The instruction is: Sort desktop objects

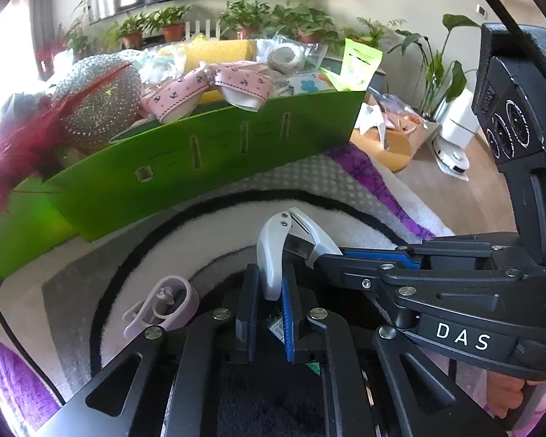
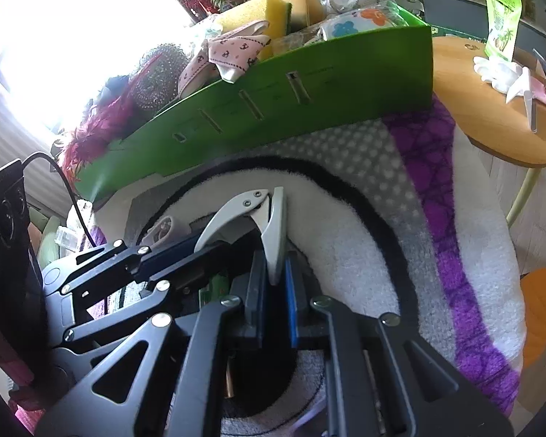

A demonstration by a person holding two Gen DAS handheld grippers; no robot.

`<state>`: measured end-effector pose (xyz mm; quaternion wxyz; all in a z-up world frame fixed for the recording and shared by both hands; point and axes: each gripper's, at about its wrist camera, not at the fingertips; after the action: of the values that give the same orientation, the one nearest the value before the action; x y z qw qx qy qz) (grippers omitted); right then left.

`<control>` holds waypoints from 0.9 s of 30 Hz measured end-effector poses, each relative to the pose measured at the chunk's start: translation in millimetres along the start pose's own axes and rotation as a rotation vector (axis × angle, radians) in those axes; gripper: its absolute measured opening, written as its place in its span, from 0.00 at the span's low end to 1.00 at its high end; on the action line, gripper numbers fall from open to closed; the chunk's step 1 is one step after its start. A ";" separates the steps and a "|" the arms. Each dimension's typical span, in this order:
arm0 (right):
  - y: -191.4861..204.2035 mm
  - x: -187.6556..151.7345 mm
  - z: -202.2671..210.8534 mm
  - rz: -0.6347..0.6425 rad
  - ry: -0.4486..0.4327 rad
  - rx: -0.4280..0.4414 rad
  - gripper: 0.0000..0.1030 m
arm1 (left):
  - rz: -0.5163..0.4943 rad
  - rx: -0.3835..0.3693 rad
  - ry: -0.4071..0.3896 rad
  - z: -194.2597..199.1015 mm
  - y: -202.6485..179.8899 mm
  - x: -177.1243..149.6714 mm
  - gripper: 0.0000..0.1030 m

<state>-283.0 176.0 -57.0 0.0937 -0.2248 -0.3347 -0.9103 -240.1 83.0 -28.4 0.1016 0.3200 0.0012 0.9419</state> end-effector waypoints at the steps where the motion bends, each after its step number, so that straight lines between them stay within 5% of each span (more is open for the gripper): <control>1: 2.0 -0.1 0.9 0.009 -0.005 -0.003 0.11 | -0.004 0.005 -0.007 2.2 -0.5 -0.2 0.10; 27: 93.3 -4.9 43.7 0.228 -0.048 0.006 0.12 | 0.027 0.084 -0.181 97.4 34.6 -3.8 0.10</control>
<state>-233.6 133.8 23.1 0.1894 -0.2830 -0.3119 -0.8870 -185.0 42.3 49.1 0.0751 0.4077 0.0269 0.9096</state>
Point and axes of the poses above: each gripper's, at about its wrist camera, not at the fingertips, and z roughly against the way its jaws point, y to its left, x to its top, and after that the axes turned 12 degrees about x, right-handed
